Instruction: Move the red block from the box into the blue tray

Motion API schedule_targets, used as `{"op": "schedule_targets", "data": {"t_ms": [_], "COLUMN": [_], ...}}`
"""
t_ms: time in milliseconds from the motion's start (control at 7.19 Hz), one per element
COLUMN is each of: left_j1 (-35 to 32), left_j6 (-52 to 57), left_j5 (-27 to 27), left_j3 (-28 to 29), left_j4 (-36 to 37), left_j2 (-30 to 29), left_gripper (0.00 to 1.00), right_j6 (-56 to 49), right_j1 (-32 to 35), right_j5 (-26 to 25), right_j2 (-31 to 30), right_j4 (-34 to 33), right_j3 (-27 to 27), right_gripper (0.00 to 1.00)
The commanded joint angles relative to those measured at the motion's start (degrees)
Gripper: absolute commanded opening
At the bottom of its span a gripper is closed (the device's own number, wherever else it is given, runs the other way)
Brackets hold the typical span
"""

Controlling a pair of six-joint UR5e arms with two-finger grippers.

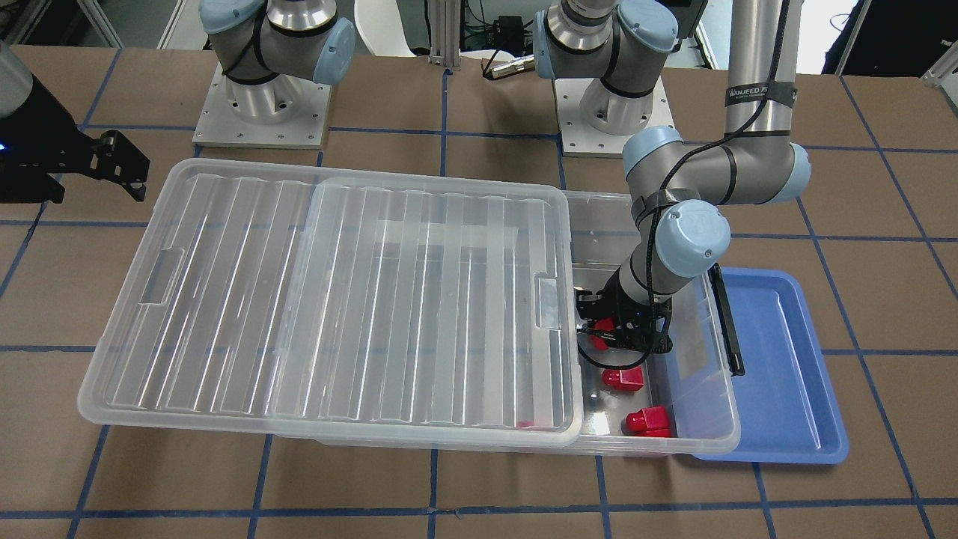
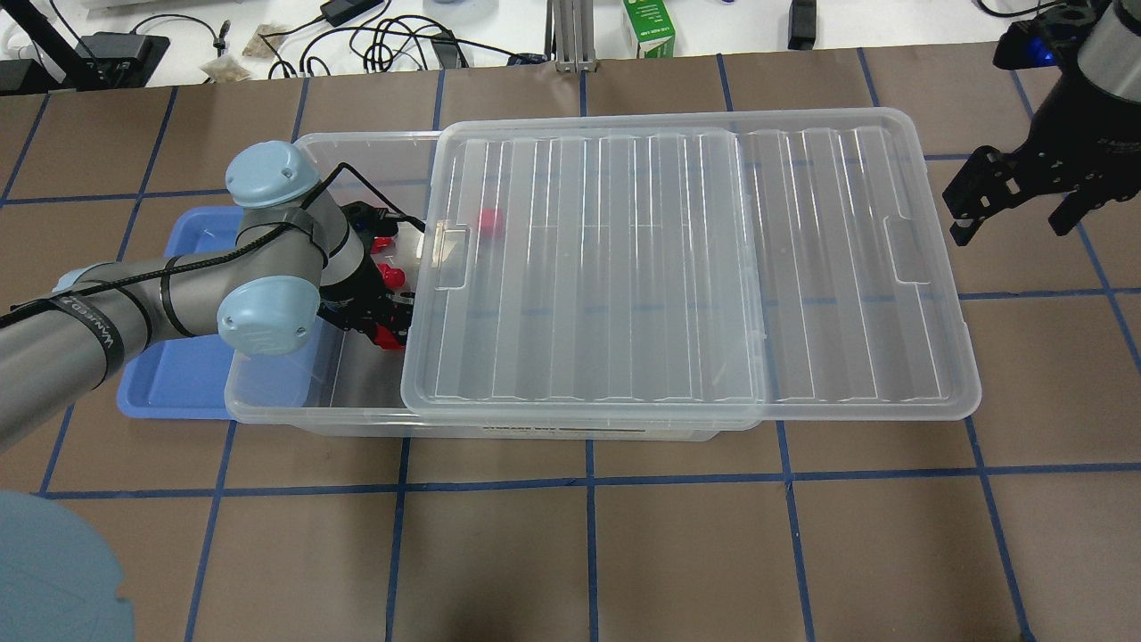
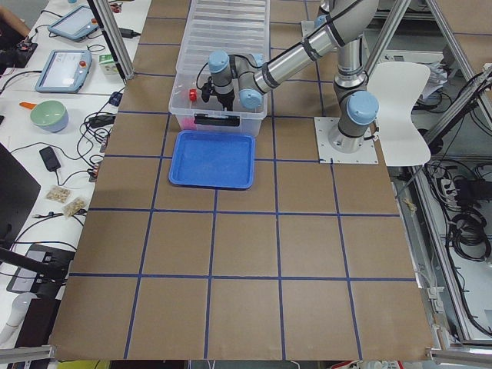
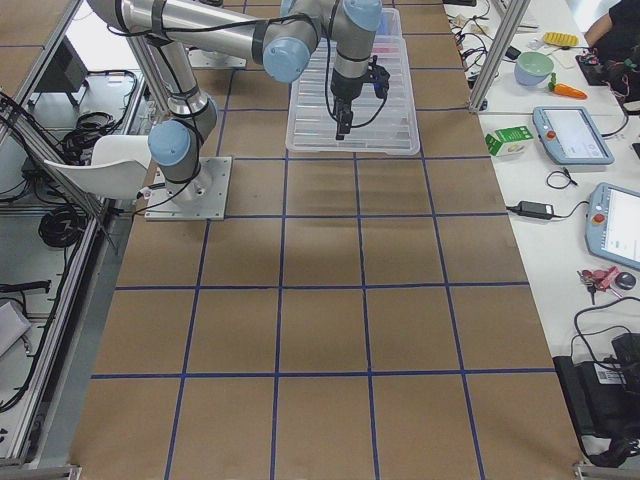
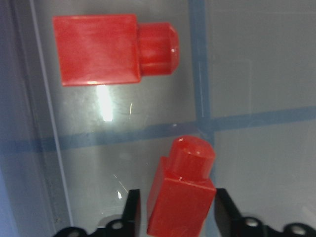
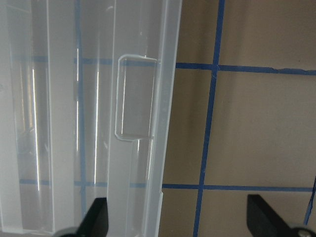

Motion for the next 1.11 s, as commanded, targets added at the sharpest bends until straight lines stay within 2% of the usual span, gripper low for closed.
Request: {"op": "schedule_targets", "data": {"t_ms": [0,556,834,974], "left_j1": [-0.1,0.0,4.9,9.3], "left_j6": [-0.1,-0.1,1.9,10.7], "left_j5": [0.4,0.8,0.6,1.1], "left_j3": [1.7,18.7,22.2,22.1], "left_j4": [-0.9,-26.3,-28.9,-28.9], "left_j2": [1.7,9.3,10.2,10.6], "left_gripper": [0.1,0.1,0.11,0.11], "right_j6": [0.0,0.2,0.2,0.3], "right_j1": [0.0,0.0,0.0,0.0], "right_j5": [0.0,0.0,0.0,0.0], "right_j2": [0.1,0.0,-0.4,-0.4], "right_j4": [0.0,0.0,-0.3,-0.3], "right_j3": [0.0,0.4,1.1,1.1], "right_gripper": [1.0,1.0,1.0,1.0]}}
